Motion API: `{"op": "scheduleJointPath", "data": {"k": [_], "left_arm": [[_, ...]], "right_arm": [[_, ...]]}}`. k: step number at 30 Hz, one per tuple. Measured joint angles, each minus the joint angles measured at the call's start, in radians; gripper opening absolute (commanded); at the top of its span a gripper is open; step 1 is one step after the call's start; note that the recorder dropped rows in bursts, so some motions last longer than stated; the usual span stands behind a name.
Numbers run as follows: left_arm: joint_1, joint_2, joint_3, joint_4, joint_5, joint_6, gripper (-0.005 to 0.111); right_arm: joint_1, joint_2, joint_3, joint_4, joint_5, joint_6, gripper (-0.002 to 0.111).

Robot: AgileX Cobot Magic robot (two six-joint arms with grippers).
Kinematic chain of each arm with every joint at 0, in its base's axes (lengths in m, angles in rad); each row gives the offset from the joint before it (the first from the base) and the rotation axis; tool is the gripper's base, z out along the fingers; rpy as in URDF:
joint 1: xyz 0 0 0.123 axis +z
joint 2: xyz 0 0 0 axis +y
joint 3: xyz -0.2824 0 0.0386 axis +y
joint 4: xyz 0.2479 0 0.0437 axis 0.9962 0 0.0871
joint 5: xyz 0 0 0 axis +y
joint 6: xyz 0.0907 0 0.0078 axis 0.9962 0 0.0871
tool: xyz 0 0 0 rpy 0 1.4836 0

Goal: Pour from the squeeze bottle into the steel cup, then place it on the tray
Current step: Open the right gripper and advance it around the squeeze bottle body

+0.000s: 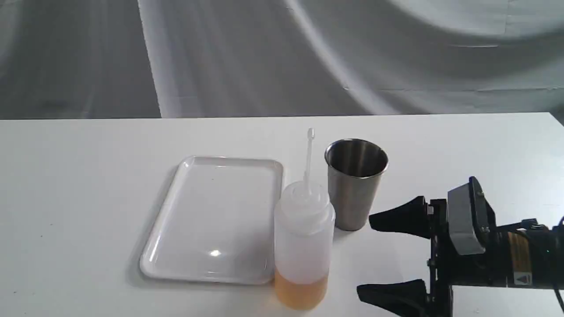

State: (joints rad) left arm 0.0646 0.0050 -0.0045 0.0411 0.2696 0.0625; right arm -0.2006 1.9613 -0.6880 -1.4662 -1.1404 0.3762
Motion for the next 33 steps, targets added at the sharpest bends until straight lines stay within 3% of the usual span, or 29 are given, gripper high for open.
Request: {"op": "scheduleJointPath", "data": {"k": [33], "left_arm": [[0.000,0.000,0.000,0.000,0.000,0.000,0.008]], "right_arm": [[0.130,0.152,-0.114,0.108,0.017,-0.028,0.098]]}}
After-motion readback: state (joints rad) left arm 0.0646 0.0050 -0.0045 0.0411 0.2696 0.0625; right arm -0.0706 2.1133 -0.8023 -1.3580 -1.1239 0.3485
